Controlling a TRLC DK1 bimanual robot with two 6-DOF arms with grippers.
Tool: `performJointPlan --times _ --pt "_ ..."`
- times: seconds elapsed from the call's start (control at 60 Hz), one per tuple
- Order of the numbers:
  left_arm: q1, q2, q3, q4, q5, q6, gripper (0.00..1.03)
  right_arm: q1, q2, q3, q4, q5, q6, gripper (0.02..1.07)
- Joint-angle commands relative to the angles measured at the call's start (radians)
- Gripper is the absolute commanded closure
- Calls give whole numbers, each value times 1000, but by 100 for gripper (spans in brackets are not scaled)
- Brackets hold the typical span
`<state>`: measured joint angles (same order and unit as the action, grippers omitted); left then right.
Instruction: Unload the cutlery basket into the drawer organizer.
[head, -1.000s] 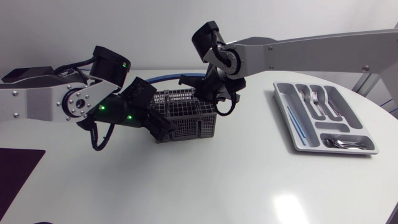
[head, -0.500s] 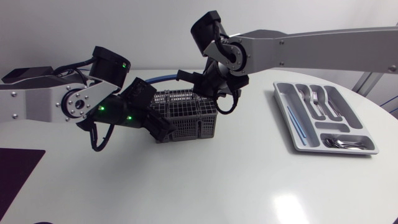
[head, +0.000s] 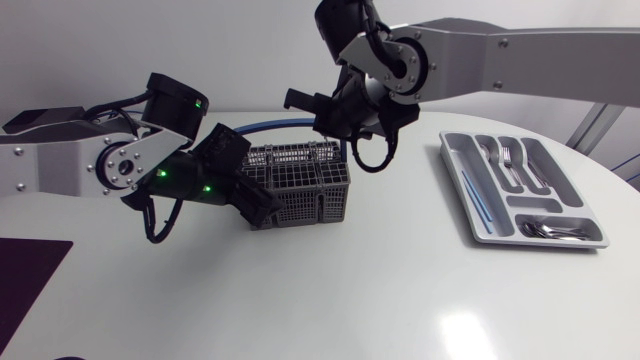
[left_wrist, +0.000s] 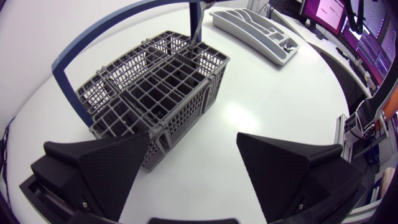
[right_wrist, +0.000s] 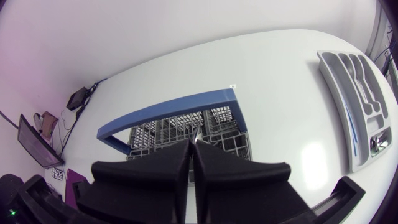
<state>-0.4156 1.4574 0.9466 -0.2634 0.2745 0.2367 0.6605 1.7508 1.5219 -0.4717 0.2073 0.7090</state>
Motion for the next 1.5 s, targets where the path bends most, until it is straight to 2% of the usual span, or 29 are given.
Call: performJointPlan --times 0.0,0.283,0.5,0.7,0.9,1.15,1.383,1.483 --pt "-5 -20 -22 -5 -8 -2 5 8 -42 -26 2 9 -9 101" --pt "-5 -20 -19 -16 -11 -10 5 -12 -145 -23 1 -26 -16 101" --pt "-2 -32 -19 -27 -11 -13 5 -84 -189 -20 -16 -129 3 101" --pt "-2 -35 -2 -69 -14 -31 5 -151 -198 32 -116 -227 6 101" --pt "-5 -40 12 -109 -29 -57 5 -233 -235 89 -289 -259 -40 101" --pt "-3 -68 18 -160 -57 -73 5 -340 -255 104 -504 -250 -187 101" --pt "1 -88 8 -174 -74 -83 5 -426 -298 -25 -530 -192 -330 101" --pt "3 -98 0 -180 -80 -86 5 -457 -321 -103 -513 -114 -399 101"
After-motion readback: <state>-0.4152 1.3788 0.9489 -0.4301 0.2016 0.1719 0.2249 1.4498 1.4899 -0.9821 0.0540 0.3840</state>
